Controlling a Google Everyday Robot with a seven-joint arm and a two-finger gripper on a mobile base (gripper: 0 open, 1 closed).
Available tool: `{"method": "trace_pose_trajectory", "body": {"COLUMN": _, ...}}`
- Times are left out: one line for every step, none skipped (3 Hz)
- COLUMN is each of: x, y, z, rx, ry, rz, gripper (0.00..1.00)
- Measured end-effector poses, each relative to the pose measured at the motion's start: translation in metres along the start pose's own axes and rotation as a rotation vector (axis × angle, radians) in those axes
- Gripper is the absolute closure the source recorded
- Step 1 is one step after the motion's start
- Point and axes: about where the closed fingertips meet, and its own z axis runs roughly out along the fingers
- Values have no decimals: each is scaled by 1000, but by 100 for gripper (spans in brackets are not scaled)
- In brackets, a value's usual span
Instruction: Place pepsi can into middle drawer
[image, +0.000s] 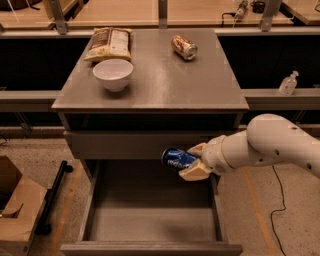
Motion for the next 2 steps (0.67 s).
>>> {"method": "trace_pose_trajectory", "body": {"x": 15, "y": 10, "z": 35, "rx": -18, "ry": -24, "rz": -19, "gripper": 100}}
{"method": "trace_pose_trajectory", "body": {"x": 37, "y": 24, "z": 82, "rx": -32, "ry": -22, "rz": -18, "gripper": 100}}
